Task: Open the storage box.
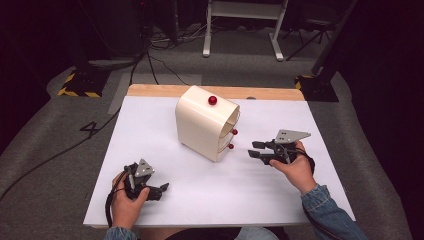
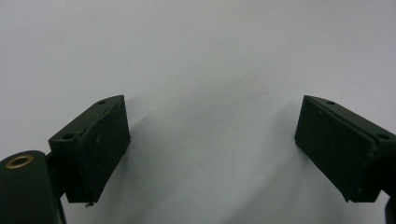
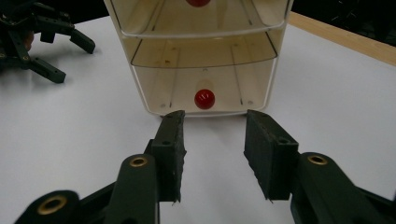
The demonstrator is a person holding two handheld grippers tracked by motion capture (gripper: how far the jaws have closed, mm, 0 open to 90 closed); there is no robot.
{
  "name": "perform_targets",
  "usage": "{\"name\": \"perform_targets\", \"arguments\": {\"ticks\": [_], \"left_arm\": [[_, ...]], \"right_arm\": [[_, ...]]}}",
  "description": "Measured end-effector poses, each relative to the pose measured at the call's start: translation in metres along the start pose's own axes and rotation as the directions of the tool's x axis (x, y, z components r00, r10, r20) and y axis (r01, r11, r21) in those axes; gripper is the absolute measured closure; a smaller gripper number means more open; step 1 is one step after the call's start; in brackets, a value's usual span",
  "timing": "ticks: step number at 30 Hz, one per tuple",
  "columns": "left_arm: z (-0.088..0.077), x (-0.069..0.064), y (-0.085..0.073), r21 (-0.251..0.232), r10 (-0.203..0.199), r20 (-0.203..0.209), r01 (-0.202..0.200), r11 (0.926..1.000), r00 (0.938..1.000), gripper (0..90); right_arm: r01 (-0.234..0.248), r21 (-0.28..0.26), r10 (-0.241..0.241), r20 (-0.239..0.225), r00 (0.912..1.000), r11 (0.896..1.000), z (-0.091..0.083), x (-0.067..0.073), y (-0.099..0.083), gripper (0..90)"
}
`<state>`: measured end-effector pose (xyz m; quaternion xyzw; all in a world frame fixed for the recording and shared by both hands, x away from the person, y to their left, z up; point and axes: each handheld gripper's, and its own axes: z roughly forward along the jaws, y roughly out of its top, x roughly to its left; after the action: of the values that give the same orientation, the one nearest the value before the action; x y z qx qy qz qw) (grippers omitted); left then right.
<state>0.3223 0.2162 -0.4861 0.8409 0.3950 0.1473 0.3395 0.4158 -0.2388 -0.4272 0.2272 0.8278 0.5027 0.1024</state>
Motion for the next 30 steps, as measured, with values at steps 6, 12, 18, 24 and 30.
{"name": "perform_targets", "arguments": {"ticks": [6,12,18,24,30], "left_arm": [[0.0,0.0,0.0,0.0,0.0,0.0,0.0,1.0,1.0,10.5],[0.0,0.0,0.0,0.001,0.001,0.0,-0.001,1.0,1.0,10.4],[0.0,0.0,0.0,0.001,0.001,0.0,-0.001,1.0,1.0,10.4],[0.0,0.0,0.0,0.0,0.0,0.0,0.0,1.0,1.0,10.4],[0.0,0.0,0.0,0.001,0.002,0.0,-0.002,1.0,1.0,10.4]], "right_arm": [[0.014,-0.006,-0.014,-0.014,0.9998,1.0,0.019,-0.001,0.002,62.7],[0.019,-0.018,-0.02,-0.02,0.9996,1.0,0.034,0.0,0.002,65.8],[0.039,-0.008,-0.039,-0.026,0.9989,0.999,0.054,0.003,0.001,67.5],[0.033,-0.007,-0.033,-0.029,0.999,0.999,0.066,0.0,-0.003,71.0],[0.045,-0.01,-0.045,-0.019,0.9988,0.999,0.07,0.0,-0.005,74.1]]}}
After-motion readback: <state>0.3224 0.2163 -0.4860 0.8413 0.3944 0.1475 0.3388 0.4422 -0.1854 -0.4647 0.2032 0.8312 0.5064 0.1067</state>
